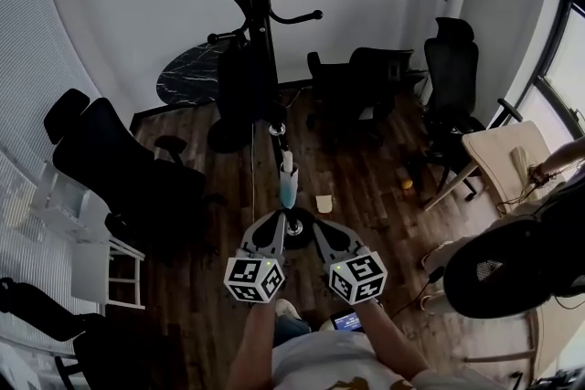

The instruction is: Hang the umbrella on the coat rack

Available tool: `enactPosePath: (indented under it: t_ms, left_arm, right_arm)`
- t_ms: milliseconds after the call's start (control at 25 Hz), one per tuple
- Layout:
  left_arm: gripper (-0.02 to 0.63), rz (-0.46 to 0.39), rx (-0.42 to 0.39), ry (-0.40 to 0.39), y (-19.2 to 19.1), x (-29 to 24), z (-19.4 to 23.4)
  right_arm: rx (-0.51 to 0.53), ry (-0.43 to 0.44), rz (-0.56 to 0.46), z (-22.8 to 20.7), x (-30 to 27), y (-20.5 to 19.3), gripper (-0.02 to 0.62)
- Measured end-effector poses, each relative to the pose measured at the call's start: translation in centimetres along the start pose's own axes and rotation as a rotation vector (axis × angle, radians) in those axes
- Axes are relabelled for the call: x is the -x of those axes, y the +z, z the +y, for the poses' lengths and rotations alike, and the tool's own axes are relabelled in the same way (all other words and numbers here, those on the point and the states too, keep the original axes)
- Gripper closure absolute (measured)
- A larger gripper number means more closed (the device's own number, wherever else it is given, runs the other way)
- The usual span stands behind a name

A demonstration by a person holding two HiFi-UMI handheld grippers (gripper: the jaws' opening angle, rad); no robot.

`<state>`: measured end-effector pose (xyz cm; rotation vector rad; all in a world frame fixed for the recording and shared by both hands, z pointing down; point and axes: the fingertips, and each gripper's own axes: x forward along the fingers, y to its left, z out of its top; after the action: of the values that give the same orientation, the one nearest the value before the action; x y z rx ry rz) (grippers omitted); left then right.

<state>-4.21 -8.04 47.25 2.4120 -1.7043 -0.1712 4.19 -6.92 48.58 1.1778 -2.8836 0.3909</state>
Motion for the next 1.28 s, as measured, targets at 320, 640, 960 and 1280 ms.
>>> enactPosePath:
  t_ms: [320,640,960,1280]
  left_arm:
    - [0.586,-0.003,0.006,0.006,-0.01,0.29,0.02]
    - [0.586,-0.007,0.005,0.009,0.11,0.41,-0.08]
    - [0.586,-0.013,0.002,0.016,0.44,0.88,0.06]
    - [0.586,-0.013,0.006,0.021,0.36,0.82,0.32]
  right_arm:
    - [0.007,-0.01,0.0,-0.42,0.19,0.29,0.584]
    - [0.016,-0.009,0.006,-0.44,0.32,0.19,0.584]
    - [0.013,-0.01,0.005,-0.33,0.51,0.17,0.584]
    - [0.019,-0.003,0.009,-0.15,0.2,0.06,0.584]
